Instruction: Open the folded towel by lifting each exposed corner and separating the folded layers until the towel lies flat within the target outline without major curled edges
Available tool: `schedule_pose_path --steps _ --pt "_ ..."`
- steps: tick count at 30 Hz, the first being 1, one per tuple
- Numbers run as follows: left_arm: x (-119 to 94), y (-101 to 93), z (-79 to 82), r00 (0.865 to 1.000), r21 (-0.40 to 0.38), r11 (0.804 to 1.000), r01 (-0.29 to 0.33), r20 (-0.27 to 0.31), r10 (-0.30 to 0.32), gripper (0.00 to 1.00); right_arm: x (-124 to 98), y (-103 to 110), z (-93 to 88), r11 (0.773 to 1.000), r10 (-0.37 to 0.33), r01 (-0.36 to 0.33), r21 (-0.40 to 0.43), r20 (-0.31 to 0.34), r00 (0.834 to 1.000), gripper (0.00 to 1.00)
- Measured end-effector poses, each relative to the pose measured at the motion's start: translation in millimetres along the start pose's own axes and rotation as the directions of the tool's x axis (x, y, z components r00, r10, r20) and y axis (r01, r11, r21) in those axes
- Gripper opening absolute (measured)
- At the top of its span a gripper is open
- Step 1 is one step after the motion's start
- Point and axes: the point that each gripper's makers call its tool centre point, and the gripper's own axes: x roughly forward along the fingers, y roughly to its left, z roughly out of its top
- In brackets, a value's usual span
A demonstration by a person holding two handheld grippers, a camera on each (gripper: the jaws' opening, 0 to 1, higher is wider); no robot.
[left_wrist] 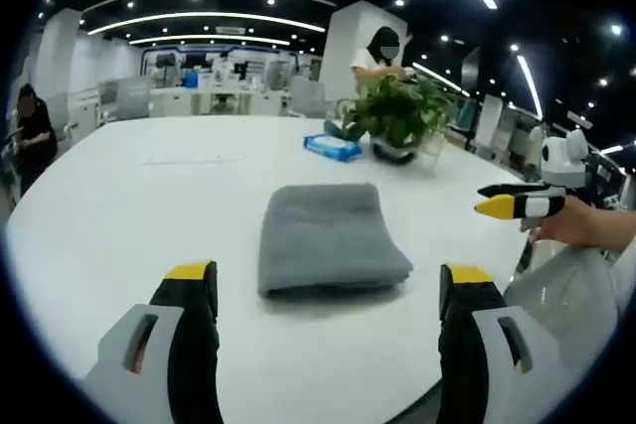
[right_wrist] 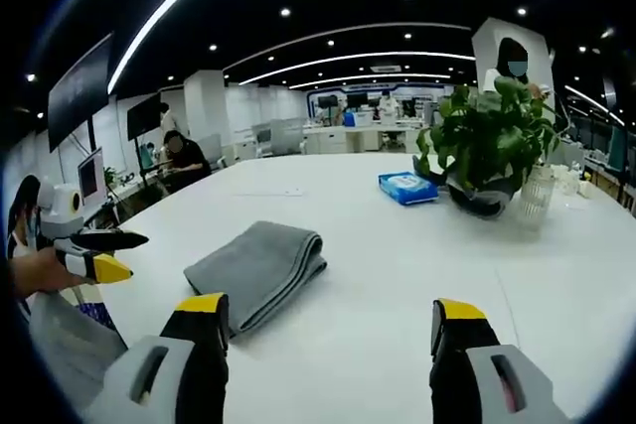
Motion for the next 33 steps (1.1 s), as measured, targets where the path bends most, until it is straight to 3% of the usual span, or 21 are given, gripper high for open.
schedule_pose_path --steps 15,23,33 --pt "0.0 -1.7 0.0 1.0 0.028 1.0 -0.006 -0.004 0.006 0.89 -1.0 6.0 4.8 1.0 0.025 -0.025 -0.011 0.02 0.999 0.81" --pt "1.3 -9.0 -0.1 1.0 0.073 0.997 0.014 -0.017 -0.013 0.85 -5.0 -0.9 11.9 1.0 0.002 -0.003 0.004 0.051 0.999 0.76" --pt "1.0 -6.3 -1.5 1.0 0.065 0.998 0.014 -0.022 -0.013 0.84 -4.5 1.5 13.3 1.0 0.01 -0.01 -0.001 0.059 0.998 0.76"
